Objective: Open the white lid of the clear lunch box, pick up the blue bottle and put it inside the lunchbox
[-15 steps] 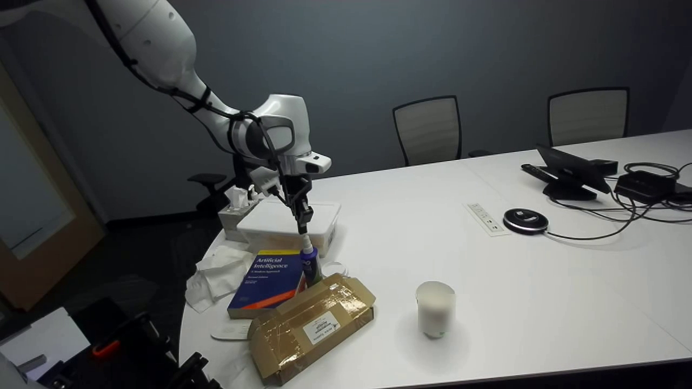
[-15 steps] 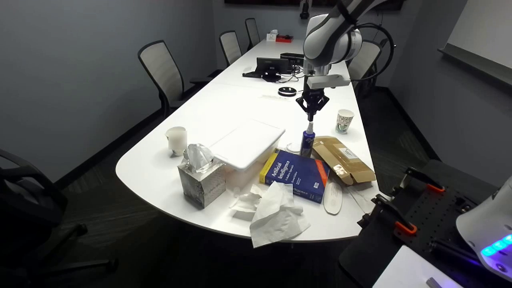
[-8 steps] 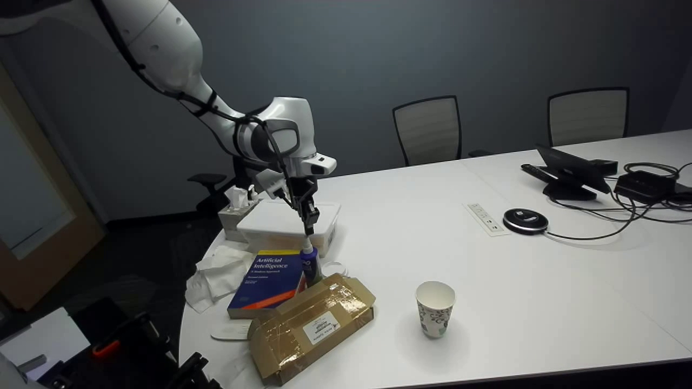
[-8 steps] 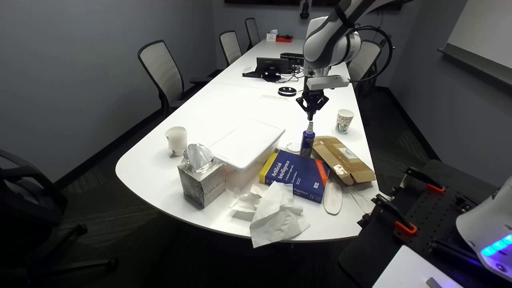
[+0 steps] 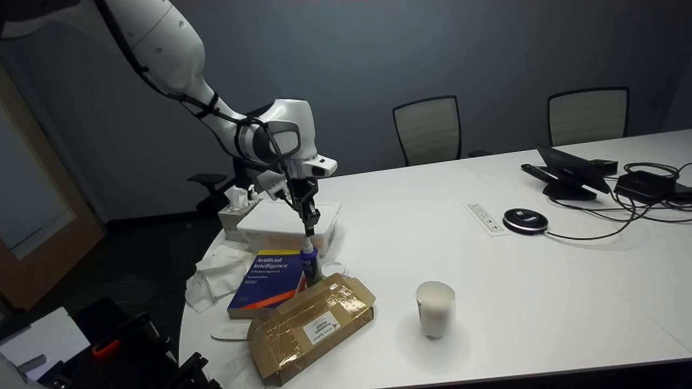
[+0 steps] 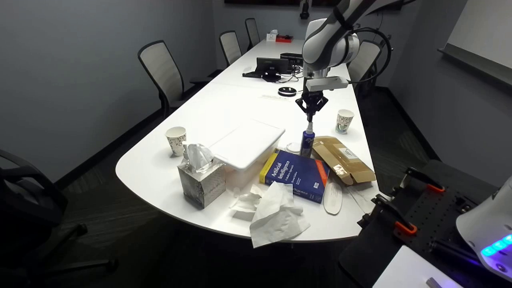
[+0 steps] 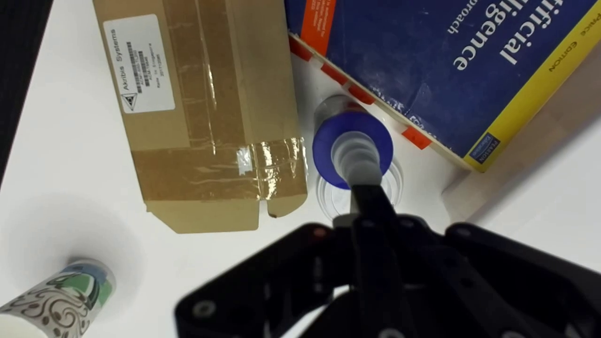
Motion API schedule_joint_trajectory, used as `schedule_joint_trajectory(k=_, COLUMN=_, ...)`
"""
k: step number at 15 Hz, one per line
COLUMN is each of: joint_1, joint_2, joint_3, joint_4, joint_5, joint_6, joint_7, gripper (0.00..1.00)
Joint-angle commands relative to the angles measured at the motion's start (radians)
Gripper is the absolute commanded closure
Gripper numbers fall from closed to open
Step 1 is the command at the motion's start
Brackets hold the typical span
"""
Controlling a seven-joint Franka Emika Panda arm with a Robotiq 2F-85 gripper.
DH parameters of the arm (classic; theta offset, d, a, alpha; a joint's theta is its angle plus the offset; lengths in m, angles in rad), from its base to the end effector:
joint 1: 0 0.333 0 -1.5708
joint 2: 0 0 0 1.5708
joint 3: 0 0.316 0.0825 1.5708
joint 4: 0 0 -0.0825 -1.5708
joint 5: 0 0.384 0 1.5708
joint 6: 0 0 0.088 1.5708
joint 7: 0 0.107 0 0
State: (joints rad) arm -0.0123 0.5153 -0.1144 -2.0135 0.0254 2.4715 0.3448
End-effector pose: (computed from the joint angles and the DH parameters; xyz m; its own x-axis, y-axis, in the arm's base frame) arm 0.5933 -0.0748 0.1907 0.8866 -0.4612 -0.0362 -0.4589 -0.8867 0.0572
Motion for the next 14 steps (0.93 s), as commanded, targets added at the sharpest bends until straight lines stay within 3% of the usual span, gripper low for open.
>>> schedule_joint_trajectory(k=1, joint_1=0.036, joint_2=0.027, joint_3=-0.024, joint_4=0.012, joint_5=-0.018, joint_6=-0.016, joint_7=0.057, gripper=1.0)
schedule_joint_trajectory(k=14, joint_1=0.054, joint_2=0.063, joint_3=-0.038, joint_4=-0.013, joint_5=-0.019, joint_6=0.006, joint_7=0.127, gripper=1.0)
